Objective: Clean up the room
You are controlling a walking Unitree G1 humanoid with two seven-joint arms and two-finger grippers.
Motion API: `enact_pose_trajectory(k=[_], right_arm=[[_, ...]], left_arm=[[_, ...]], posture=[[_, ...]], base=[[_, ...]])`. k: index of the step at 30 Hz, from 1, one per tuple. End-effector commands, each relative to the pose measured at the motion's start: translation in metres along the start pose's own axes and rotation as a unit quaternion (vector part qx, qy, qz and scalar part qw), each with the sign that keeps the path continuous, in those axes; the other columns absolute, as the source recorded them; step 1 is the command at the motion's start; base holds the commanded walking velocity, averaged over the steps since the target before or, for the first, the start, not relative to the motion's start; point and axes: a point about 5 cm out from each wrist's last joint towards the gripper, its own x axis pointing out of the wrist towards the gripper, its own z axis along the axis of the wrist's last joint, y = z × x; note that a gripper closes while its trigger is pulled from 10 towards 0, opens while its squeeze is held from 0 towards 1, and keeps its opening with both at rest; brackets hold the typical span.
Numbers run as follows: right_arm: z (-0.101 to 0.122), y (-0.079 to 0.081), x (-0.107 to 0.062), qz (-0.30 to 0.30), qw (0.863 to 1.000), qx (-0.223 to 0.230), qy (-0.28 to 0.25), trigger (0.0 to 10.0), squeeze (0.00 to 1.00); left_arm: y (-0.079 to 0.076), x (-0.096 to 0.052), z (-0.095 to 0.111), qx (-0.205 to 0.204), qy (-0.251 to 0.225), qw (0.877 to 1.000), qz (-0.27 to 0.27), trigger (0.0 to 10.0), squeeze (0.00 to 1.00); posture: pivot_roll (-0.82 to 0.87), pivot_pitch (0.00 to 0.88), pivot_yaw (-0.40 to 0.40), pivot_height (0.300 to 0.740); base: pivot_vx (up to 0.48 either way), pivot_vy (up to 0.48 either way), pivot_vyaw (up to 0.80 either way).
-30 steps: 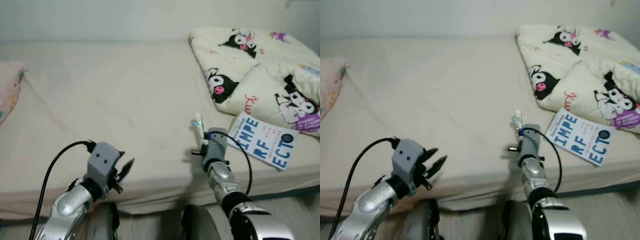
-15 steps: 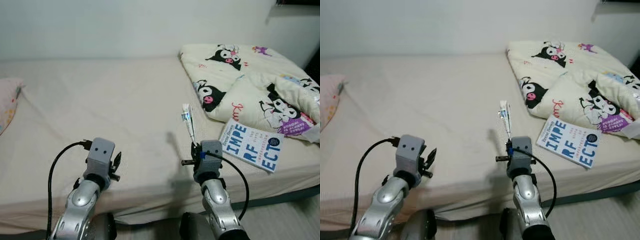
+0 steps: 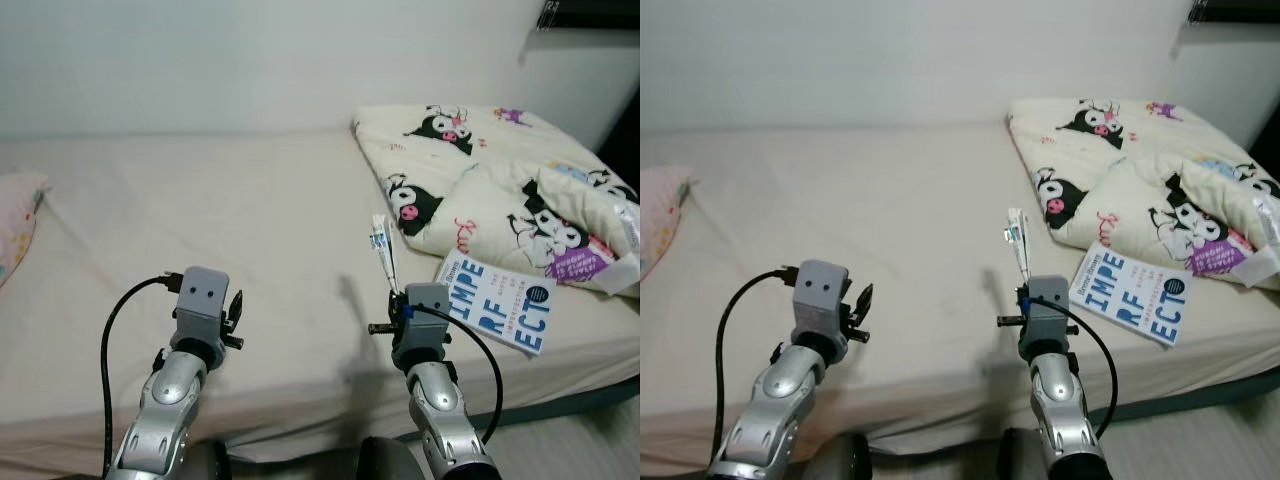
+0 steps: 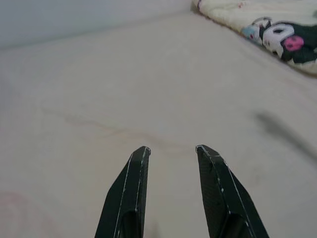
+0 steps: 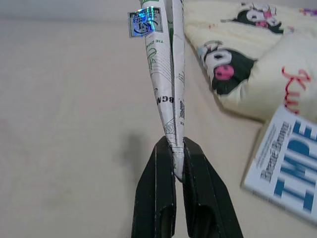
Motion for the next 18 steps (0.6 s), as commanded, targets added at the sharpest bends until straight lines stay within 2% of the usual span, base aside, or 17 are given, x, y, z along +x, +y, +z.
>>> enact_pose_trajectory(k=[1,18], right_arm=[[0.0006,0.0011,-0.0005,0.003,1.000,0.002,0.003,10.0,0.00],[0.0017,0.0056,-0.0024,0.017,1.000,0.001,0.010,10.0,0.00]], left_arm=[[-0.0022,0.0015,-0.0015,0.004,0.002,1.000,0.000,10.0,0.00],[-0.0036,0.0019,0.0000,-0.003,-0.008,1.000,-0.007,10.0,0.00]], posture=[[0.09,0.028,-0.089,0.640],[0.09,0.024,-0.097,0.690]], base=[[0.000,0.000,0.00],[0.000,0.000,0.00]])
